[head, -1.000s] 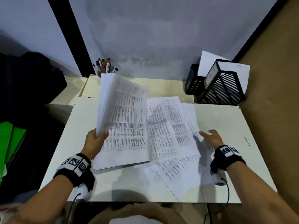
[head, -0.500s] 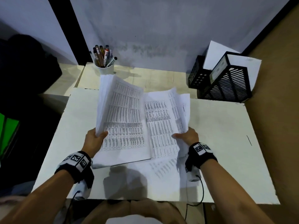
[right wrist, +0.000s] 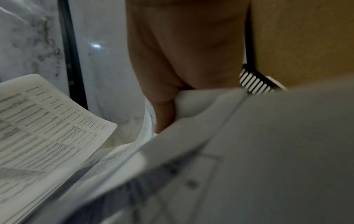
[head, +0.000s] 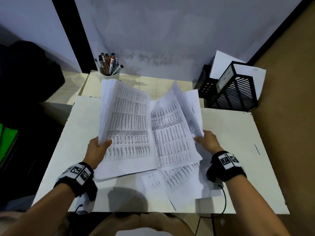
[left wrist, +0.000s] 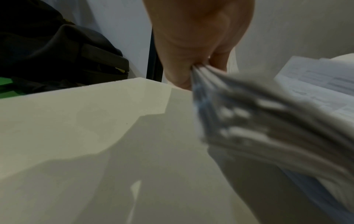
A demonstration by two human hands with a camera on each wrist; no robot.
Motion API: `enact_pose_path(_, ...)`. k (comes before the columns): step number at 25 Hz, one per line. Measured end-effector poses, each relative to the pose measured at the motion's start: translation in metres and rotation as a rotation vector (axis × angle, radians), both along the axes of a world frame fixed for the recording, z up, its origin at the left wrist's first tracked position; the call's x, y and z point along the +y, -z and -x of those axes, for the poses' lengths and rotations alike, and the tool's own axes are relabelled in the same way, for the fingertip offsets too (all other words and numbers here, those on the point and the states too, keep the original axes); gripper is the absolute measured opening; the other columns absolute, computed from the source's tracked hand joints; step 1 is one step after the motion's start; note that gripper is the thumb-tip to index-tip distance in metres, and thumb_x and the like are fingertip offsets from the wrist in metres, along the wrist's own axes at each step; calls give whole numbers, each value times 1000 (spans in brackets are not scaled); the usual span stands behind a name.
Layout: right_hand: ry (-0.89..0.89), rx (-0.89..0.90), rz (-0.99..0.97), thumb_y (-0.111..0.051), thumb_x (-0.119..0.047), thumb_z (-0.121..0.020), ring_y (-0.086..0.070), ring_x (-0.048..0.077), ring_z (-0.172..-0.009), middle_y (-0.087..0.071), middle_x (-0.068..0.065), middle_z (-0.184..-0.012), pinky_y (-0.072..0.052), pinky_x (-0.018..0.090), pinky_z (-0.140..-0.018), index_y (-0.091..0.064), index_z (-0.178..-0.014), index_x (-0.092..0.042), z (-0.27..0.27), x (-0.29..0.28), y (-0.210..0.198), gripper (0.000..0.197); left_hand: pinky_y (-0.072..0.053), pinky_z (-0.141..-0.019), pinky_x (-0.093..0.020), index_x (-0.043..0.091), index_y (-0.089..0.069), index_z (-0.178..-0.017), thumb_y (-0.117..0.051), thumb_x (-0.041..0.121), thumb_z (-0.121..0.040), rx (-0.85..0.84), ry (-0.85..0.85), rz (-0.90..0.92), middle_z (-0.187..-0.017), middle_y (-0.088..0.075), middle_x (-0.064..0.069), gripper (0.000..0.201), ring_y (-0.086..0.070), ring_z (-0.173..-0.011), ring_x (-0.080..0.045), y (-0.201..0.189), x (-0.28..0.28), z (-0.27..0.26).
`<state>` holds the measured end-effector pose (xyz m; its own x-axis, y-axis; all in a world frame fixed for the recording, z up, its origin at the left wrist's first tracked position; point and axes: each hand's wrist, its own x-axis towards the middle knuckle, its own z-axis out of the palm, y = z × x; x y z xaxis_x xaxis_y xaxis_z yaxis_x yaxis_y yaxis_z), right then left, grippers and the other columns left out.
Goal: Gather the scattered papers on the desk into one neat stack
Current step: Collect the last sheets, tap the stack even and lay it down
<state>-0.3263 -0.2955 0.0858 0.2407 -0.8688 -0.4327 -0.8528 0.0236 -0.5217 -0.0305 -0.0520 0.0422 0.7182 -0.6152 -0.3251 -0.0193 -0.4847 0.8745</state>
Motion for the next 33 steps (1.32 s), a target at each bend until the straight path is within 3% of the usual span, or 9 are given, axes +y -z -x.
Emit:
enact_pose_path(3,-55,-30,28,-60,-15,-88,-53,23,-85,-58,13,-92,-37,26,-71,-60,-112,4,7,-1,-14,30,-27,-51,-25,9,-47,-67,-57,7,-88,-18,-13,27,-56,-36,-2,23,-31,-51,-16,-6,4,-1)
enact_pose_path(6,-59,-62,83,-60,-15,-88,-60,29,-91,-64,22,-99,-42,30,-73,-61,-109,5,12,-3,-27,29,-35,-55,-26,2,-53,-82,-56,7,-88,-16,-15,61,-63,-48,-5,9,-42,-57,-17,-8,9,-3)
enact_pose_path(9,-23,-37,160,-60,-15,-88,-57,27,-87,-64,27,-106,-42,30,-73,-60,-111,7,24,-9,-46,32,-39,-67,-29,1,-55,-88,-58,10,-88,13,-34,68,-76,-54,-9,9,-47,-68,-19,-10,13,-5)
enact_pose_path(14,87,14,309,-56,-11,-89,-55,29,-87,-61,23,-97,-36,29,-73,-60,-113,7,62,-21,-81,29,-31,-54,-25,4,-50,-80,-56,5,-88,-13,-33,115,-61,-43,0,10,-37,-57,-15,-20,13,6)
enact_pose_path(19,181,86,424,-52,-9,-91,-58,44,-101,-63,33,-107,-41,36,-77,-61,-113,4,97,-14,-92,27,-27,-53,-27,3,-48,-77,-57,6,-87,-13,-35,106,-60,-38,-2,14,-32,-58,-17,-17,10,10)
enact_pose_path(28,240,31,407,-52,-15,-92,-58,42,-100,-63,31,-107,-36,32,-74,-63,-110,3,115,-15,-104,28,-29,-55,-28,2,-51,-77,-57,7,-87,-3,11,133,-65,-41,-4,13,-33,-60,-17,-15,2,16)
enact_pose_path(31,249,15,451,-51,-16,-93,-58,36,-90,-64,27,-103,-37,32,-73,-62,-112,2,116,-24,-124,29,-26,-53,-28,12,-43,-63,-57,7,-87,3,36,134,-58,-35,-3,28,-29,-55,-17,-18,0,17)
enact_pose_path(33,238,9,472,-51,-18,-94,-52,28,-72,-61,20,-88,-38,32,-63,-60,-116,1,116,-29,-137,30,-24,-53,-28,14,-40,-61,-57,7,-87,-4,40,141,-57,-32,-3,33,-28,-54,-17,-19,-2,17)
